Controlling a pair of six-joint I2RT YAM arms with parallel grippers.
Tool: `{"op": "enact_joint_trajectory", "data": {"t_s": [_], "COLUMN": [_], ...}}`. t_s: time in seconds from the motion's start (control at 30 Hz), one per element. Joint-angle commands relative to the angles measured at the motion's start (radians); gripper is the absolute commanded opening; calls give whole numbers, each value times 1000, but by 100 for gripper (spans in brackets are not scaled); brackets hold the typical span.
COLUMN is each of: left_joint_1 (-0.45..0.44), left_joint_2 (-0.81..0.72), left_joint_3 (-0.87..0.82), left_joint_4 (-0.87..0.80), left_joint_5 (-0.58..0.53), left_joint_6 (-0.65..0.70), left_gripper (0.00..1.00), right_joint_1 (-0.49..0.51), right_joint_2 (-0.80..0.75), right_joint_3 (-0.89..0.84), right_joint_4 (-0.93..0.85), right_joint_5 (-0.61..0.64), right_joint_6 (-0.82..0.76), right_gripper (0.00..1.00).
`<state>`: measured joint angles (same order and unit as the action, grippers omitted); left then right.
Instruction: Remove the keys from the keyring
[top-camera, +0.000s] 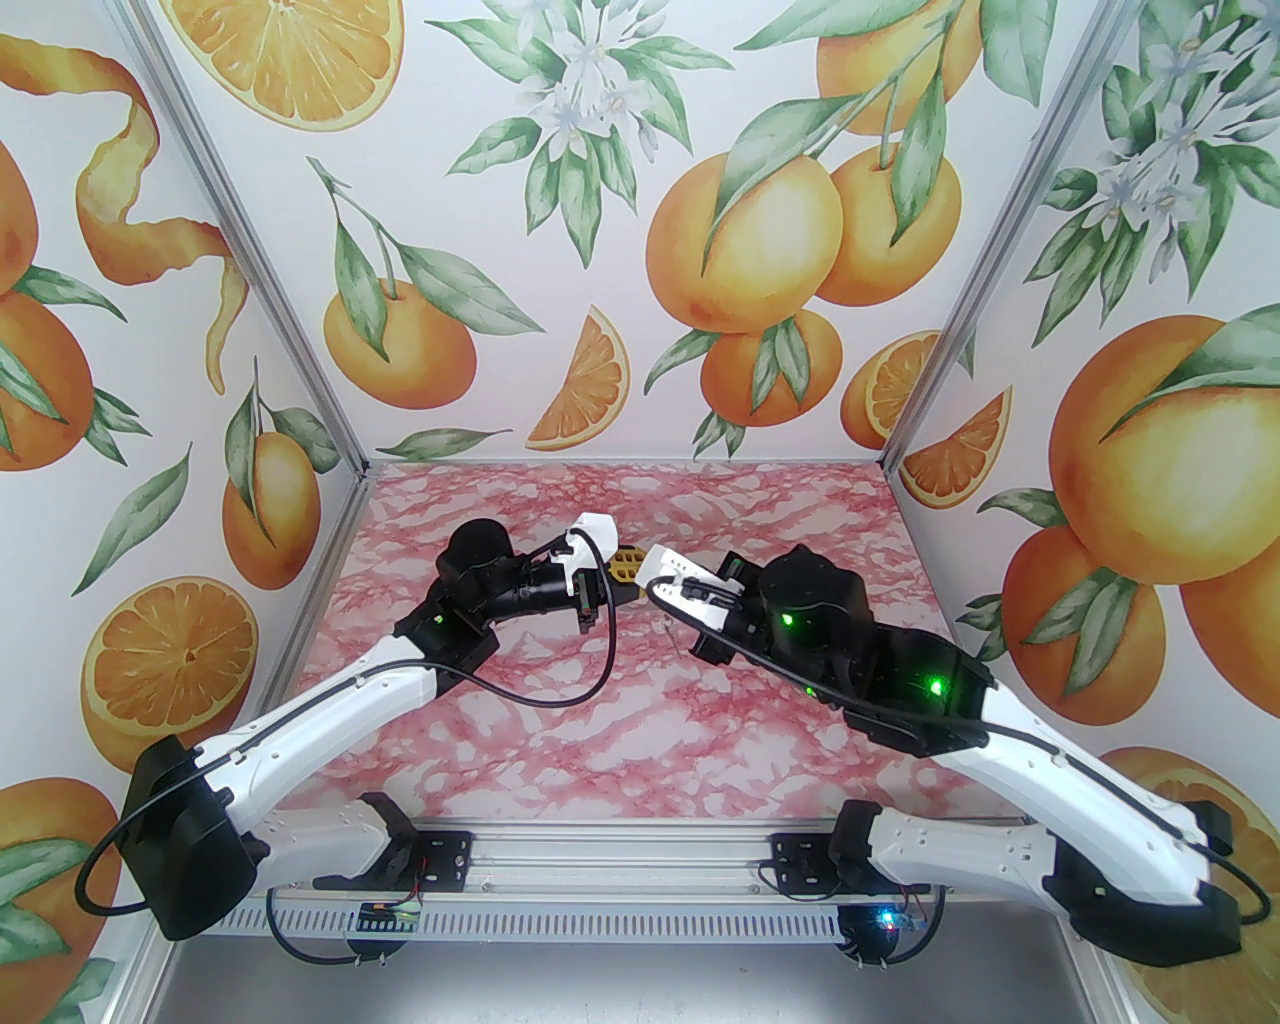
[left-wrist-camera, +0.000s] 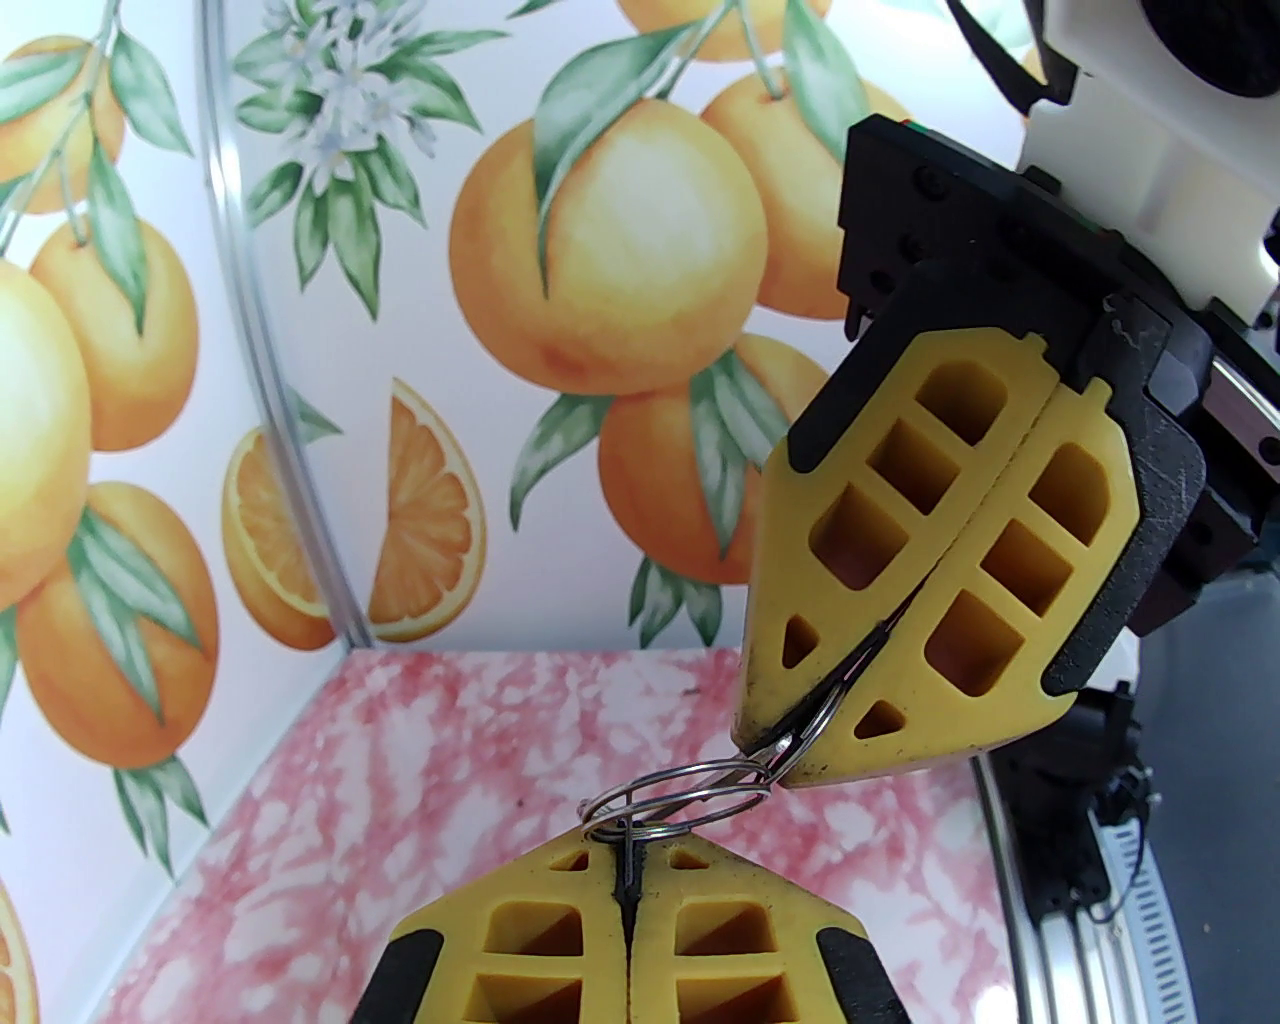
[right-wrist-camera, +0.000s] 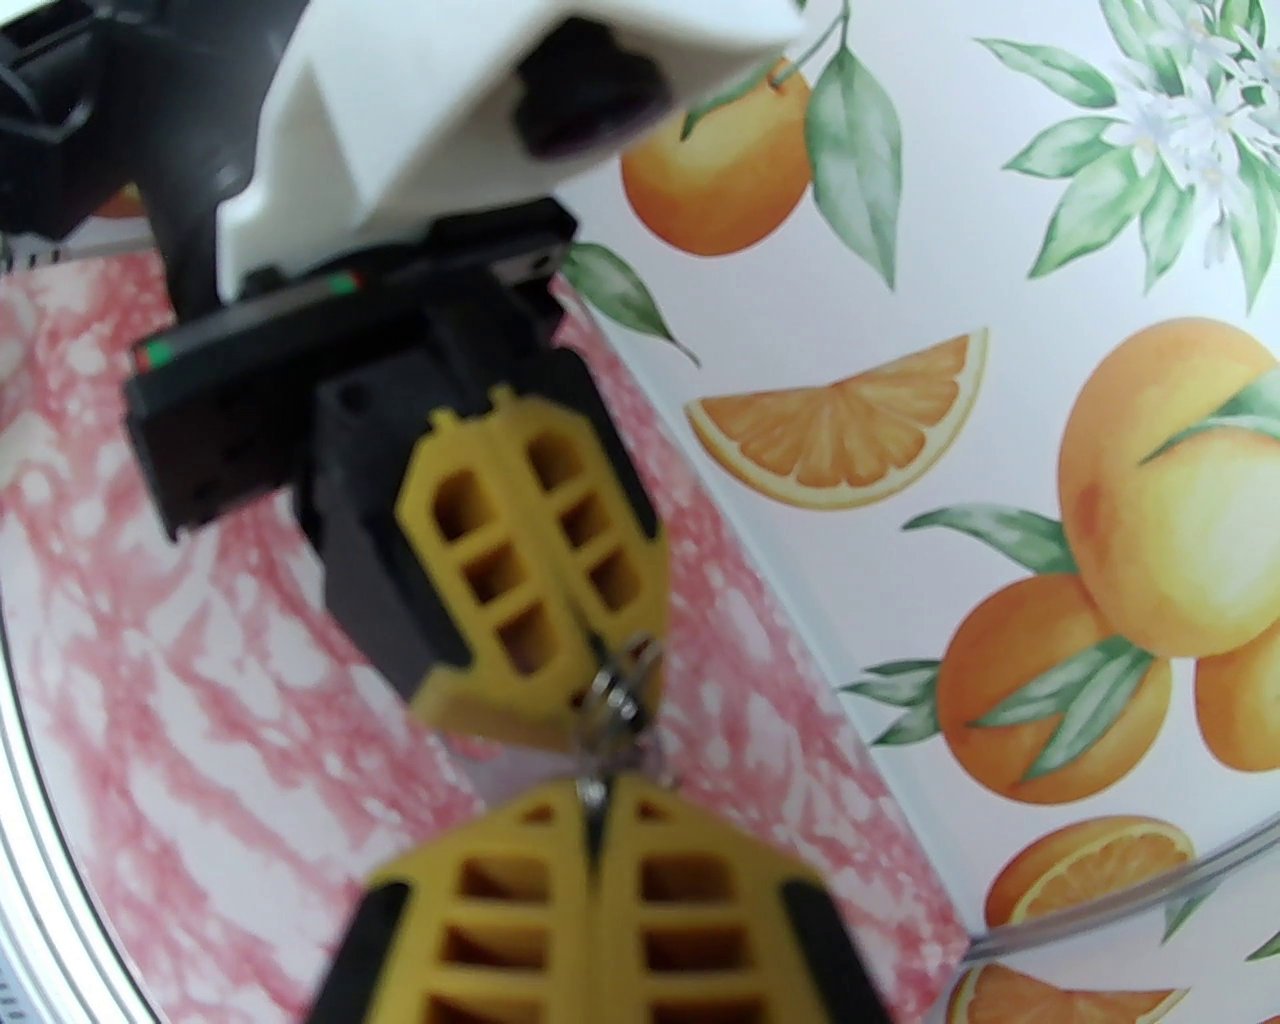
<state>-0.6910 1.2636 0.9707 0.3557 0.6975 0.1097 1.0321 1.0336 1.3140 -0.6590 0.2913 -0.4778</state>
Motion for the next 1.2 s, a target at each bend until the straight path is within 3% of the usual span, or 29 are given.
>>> {"op": "enact_joint_trajectory", "data": {"t_s": [0.0, 0.27, 0.47, 0.6, 0.73, 1.0, 1.17], "left_joint_1": [47, 46, 48, 76, 106, 115, 116], "left_joint_2": [-5, -13, -38, -60, -67, -81, -90], "left_joint_3": [69, 70, 30, -13, -56, -154, -184], "left_joint_4": [62, 89, 42, 32, 5, -10, -39], "left_joint_5": [-77, 14, -119, -243, -363, -497, -568], "left_joint_6": [-59, -110, -62, -110, -187, -370, -469], "left_gripper": [0, 0, 0, 0, 0, 0, 0], "right_joint_1": [35, 36, 6, -137, -306, -414, -422], "right_joint_2": [-14, -16, -41, -21, -48, -30, 31], "right_joint_3": [-32, -54, -28, -13, -132, -476, -628], "right_joint_4": [-94, 0, 41, -20, 48, 256, 392], "right_joint_5": [44, 205, 113, -48, -226, -263, -241], "right_joint_6": [-40, -58, 37, 257, 556, 986, 1093], "right_gripper": [0, 0, 0, 0, 0, 0, 0]}}
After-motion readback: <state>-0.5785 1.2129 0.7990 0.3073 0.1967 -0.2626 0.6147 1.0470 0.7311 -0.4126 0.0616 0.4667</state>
